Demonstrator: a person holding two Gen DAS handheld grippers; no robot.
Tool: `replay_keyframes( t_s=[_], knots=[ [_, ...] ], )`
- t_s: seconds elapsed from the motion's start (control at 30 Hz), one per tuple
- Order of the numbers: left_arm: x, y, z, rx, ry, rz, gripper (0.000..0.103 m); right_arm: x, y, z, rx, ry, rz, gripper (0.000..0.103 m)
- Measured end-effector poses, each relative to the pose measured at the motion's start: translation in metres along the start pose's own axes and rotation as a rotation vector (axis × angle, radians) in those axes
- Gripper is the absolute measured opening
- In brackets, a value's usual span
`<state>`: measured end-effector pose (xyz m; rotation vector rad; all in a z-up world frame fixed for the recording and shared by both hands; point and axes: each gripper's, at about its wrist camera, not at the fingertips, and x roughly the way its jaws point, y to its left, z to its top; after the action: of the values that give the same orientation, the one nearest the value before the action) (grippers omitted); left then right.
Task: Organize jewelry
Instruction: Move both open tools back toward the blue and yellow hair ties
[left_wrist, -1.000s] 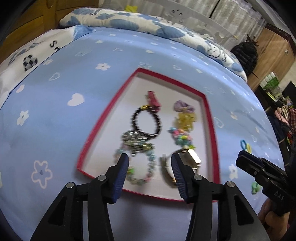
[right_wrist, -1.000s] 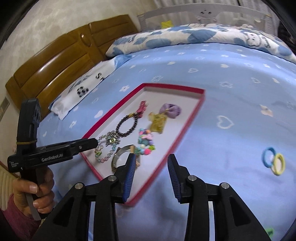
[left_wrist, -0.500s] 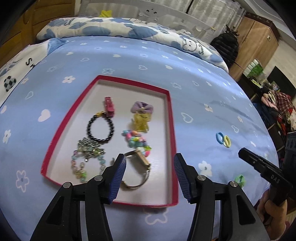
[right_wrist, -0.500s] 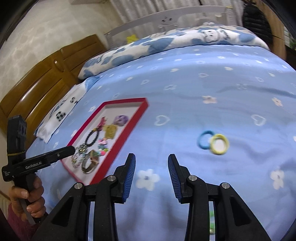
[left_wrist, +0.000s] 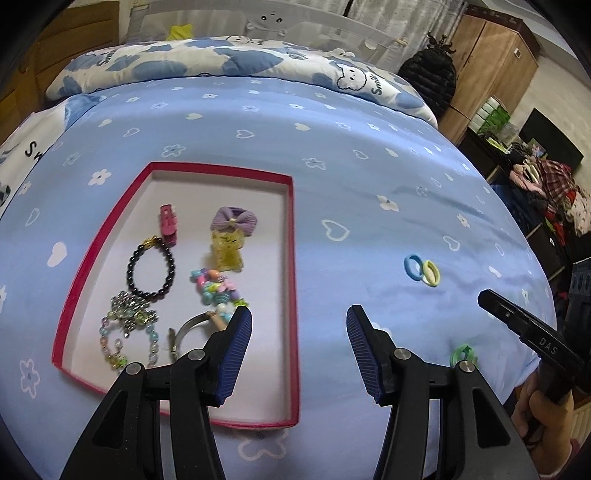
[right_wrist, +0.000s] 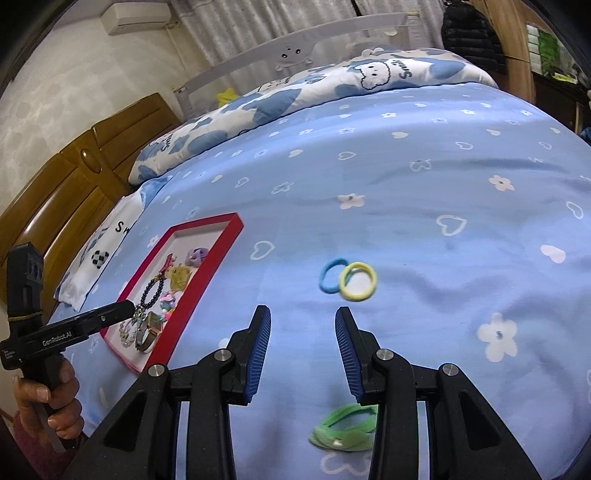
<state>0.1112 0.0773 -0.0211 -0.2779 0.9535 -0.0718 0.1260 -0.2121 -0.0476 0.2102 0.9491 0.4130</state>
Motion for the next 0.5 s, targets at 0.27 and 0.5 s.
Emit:
replay_keyframes(
  t_s=[0.27,0.5],
  knots=[
    [0.016,-0.019,0.010,0.038,0.016,0.002,0.053,0.005,-0.018,0.002,0.018,-0.003,-0.009,0.038],
    [0.044,-0.037,0.022,0.069,0.045,-0.001,0.053,0.021,-0.031,0.010,0.013,0.011,-0.045,0.036]
  ],
)
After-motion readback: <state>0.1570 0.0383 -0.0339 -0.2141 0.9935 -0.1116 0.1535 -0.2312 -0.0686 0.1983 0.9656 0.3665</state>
